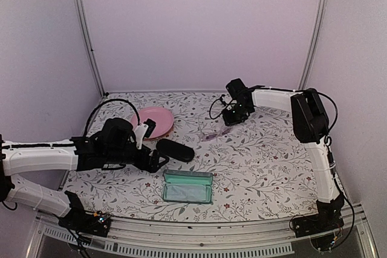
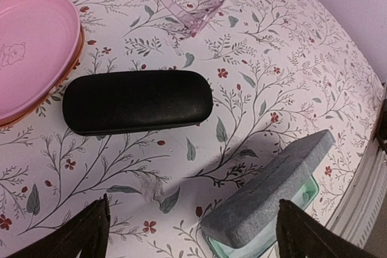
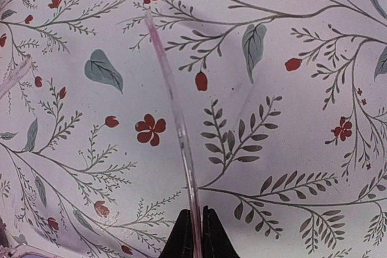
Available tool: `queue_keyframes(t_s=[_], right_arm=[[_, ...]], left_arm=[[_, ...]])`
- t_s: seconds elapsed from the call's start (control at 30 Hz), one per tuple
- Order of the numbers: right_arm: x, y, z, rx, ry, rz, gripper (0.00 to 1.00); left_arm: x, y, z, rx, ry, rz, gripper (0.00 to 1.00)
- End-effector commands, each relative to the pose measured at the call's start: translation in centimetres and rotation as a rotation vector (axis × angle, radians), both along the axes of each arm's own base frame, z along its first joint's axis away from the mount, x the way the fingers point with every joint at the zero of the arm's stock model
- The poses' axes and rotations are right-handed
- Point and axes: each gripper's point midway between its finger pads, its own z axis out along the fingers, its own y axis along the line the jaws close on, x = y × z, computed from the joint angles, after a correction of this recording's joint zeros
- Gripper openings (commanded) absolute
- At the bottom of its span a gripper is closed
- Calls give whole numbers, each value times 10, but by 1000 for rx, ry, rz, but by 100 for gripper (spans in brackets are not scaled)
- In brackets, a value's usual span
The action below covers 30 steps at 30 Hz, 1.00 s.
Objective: Organize the sunglasses
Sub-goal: Pick up the sunglasses from the center of the board, then close the right temple of the sunglasses on the sunglasses.
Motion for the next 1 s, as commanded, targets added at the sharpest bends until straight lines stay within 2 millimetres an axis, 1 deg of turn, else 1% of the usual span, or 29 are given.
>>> queue_keyframes(t_s=[0.0, 0.03, 0.07, 0.13, 0.23, 0.37, 0.43, 0.5, 0.53, 0.67, 0.7, 0.83, 0.97], right_arm=[[2, -6, 9, -11, -11, -10, 7], [3, -5, 24, 0, -34, -11, 6], [3, -5, 32, 6, -46, -11, 5], [2, -7, 37, 7, -50, -14, 3], [-2, -9, 50, 11, -66, -14, 2], [-9, -16, 76, 28, -118, -32, 1], [-15, -18, 93, 58, -148, -33, 0], [-22, -20, 106, 79, -163, -30, 0], [-26, -20, 118, 92, -180, -28, 0], [-44, -19, 140, 136, -210, -17, 0], [-51, -18, 142, 151, -208, -7, 0], [-73, -3, 154, 188, -216, 30, 0], [-89, 7, 167, 205, -232, 58, 0]], left_arm=[[8, -2, 11, -11, -27, 2, 97], [8, -1, 11, -9, -26, 5, 97], [8, 0, 11, -7, -27, 10, 97], [9, 2, 13, -3, -32, 22, 98], [12, 6, 16, 7, -40, 46, 99], [17, 12, 29, 6, -74, 86, 99], [20, 14, 38, -9, -94, 104, 99], [21, 15, 46, -25, -108, 114, 99], [22, 15, 49, -34, -112, 119, 99], [23, 8, 60, -85, -108, 115, 99], [22, 4, 61, -96, -101, 105, 99], [22, -8, 62, -126, -81, 81, 98], [20, -19, 66, -145, -95, 65, 98]])
